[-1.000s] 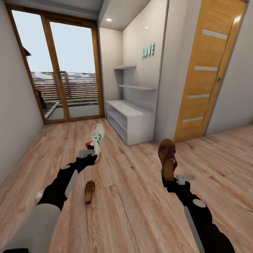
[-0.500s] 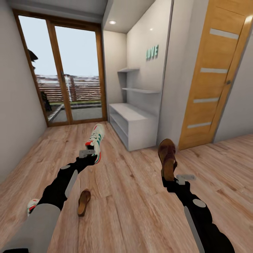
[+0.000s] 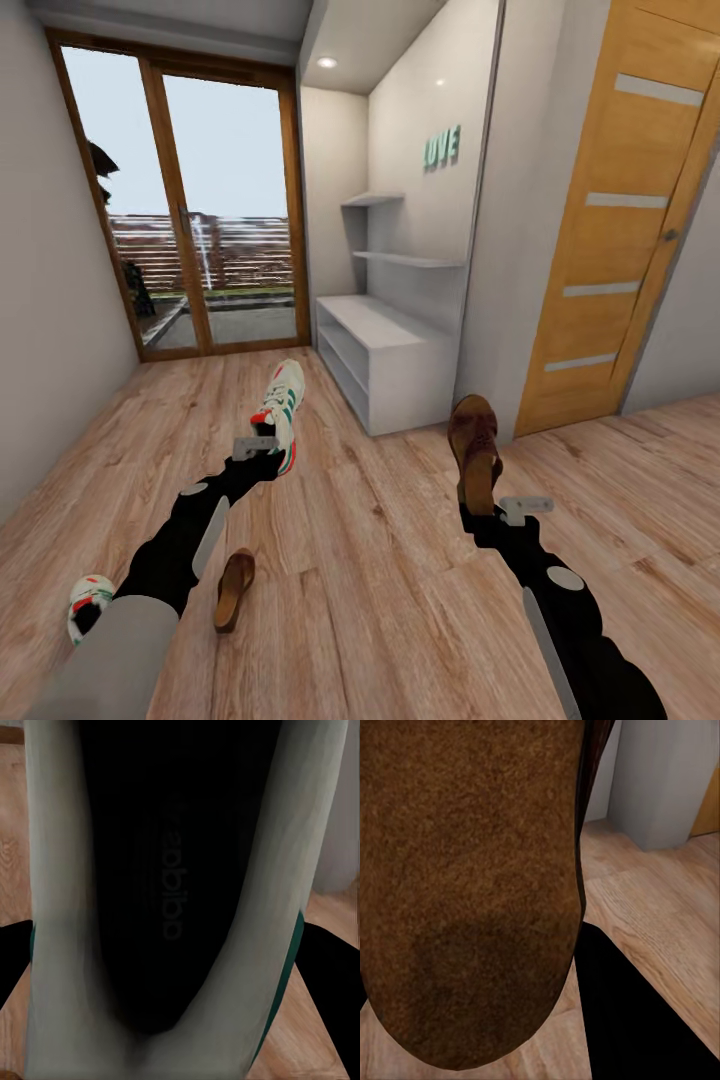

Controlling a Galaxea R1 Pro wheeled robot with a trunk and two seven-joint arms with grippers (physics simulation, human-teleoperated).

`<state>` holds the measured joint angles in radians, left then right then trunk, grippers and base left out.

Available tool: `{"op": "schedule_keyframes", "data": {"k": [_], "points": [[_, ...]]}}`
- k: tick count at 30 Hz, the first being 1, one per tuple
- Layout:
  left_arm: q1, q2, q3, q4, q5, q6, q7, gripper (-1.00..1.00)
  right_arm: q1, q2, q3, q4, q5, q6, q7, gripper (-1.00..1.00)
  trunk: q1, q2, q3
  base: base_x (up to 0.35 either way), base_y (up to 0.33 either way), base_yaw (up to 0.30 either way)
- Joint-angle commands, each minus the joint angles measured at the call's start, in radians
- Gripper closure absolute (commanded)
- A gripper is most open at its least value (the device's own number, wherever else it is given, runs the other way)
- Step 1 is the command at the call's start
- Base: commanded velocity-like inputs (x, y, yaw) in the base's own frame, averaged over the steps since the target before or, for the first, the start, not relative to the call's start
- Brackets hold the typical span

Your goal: Pick up the two gym shoes and the two sandals from the corridor floor and place them onto the hallstand (shoe rack) in the corridor, making sure they are on the rack and not on the floor. Arrange them so the two gym shoes are next to each other and the two sandals are next to each other.

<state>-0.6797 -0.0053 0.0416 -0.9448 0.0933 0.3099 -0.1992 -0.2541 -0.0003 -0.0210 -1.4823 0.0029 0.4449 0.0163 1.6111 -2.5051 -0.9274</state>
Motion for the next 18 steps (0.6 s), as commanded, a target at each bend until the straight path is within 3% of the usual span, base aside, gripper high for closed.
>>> {"op": "schedule_keyframes", "data": {"k": [1, 8, 18], "points": [[0.005, -0.005, 0.003, -0.003, 0.009, 0.009, -0.003, 1.00, -0.001, 0.000, -0.002, -0.002, -0.003, 0.008, -0.001, 1.00, 0.000, 0.000, -0.001, 0.000, 0.000, 0.000], [0.038, -0.007, 0.003, -0.003, 0.010, 0.009, -0.003, 1.00, -0.001, 0.000, -0.002, -0.003, -0.003, 0.009, -0.001, 1.00, 0.000, 0.000, -0.001, 0.002, -0.016, 0.000], [0.038, -0.007, 0.003, -0.003, 0.010, 0.009, -0.003, 1.00, -0.001, 0.000, -0.002, -0.001, -0.003, 0.009, -0.001, 1.00, 0.000, 0.000, -0.001, 0.073, -0.256, 0.000]]}}
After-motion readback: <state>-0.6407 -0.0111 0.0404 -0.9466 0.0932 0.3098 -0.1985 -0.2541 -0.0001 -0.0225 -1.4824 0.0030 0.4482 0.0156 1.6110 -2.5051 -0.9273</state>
